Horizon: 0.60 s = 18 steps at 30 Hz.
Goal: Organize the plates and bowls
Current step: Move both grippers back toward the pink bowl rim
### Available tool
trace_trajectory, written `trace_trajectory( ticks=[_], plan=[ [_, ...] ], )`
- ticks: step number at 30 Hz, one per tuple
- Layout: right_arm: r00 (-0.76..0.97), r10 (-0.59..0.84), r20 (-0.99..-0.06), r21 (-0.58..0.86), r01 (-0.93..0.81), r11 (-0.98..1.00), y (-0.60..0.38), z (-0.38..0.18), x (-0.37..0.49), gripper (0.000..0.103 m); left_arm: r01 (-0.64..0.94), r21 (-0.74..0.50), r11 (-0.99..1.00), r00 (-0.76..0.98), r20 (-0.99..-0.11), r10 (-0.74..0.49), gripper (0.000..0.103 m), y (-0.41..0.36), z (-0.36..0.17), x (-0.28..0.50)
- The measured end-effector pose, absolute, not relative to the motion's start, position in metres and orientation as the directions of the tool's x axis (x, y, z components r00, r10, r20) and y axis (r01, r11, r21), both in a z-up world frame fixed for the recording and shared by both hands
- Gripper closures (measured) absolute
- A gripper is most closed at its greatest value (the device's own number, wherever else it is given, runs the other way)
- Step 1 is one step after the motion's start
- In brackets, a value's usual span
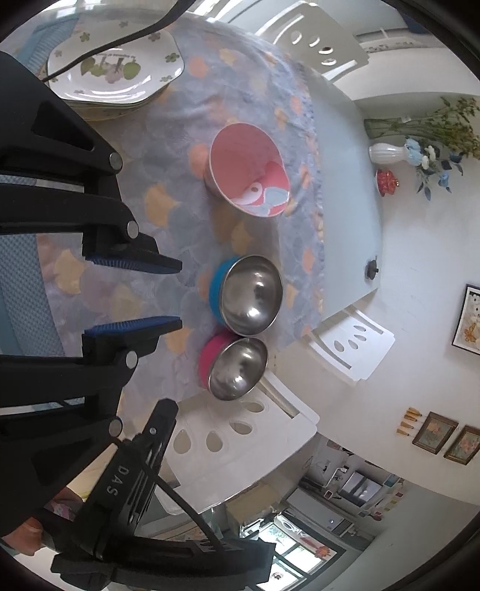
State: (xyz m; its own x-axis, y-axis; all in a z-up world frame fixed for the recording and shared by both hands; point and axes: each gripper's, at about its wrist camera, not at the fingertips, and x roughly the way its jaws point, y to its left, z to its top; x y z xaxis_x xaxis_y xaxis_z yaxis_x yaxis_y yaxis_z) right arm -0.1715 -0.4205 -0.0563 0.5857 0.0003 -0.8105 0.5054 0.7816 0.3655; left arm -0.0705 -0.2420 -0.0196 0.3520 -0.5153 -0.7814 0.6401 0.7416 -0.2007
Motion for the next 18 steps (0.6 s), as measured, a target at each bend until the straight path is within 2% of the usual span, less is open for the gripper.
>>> trace_trajectory(
  ticks=[7, 13, 17, 18],
  plan=[
    [0.584, 0.026, -0.811, 0.365, 0.472, 0.802, -0.416, -0.059, -0.165, 0.077, 0.636, -0.207, 0.743, 0.333, -0.796, -0.506, 0.081, -0.246, -0.027, -0.078],
    [0.578, 0.059, -0.814, 0.383, 0.457, 0.803, -0.416, -0.067, -0.152, 0.067, 0.597, -0.220, 0.772, 0.329, -0.810, -0.485, 0.081, -0.235, -0.034, -0.066],
    [0.570, 0.080, -0.818, 0.389, 0.444, 0.807, -0.411, -0.072, -0.141, 0.066, 0.606, -0.270, 0.748, 0.291, -0.800, -0.524, 0.070, -0.229, -0.035, -0.062],
    [0.568, 0.083, -0.819, 0.389, 0.443, 0.808, -0.410, -0.073, -0.139, 0.066, 0.610, -0.276, 0.743, 0.285, -0.799, -0.530, 0.064, -0.229, -0.035, -0.062]
  ],
)
